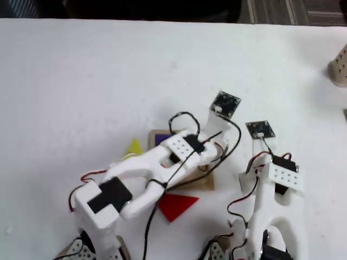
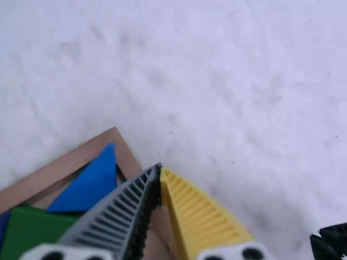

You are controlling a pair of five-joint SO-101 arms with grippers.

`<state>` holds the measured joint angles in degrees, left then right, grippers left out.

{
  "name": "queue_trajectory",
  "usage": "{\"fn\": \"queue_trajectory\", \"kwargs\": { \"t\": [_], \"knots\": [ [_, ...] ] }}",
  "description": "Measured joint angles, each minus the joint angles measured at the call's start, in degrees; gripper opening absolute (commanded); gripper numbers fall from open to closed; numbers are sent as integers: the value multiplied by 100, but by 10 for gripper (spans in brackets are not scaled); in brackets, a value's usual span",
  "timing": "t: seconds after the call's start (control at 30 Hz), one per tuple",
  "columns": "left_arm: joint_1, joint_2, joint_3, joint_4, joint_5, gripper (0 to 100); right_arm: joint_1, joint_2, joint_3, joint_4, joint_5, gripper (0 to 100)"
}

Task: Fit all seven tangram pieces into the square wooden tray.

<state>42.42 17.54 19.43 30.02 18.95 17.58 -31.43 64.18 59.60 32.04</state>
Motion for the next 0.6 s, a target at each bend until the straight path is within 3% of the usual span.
{"fn": "queue_trajectory", "kwargs": {
  "t": [0.6],
  "knots": [
    [-369, 0, 0, 290, 0, 21, 0, 0, 0, 0, 0, 18]
  ]
}}
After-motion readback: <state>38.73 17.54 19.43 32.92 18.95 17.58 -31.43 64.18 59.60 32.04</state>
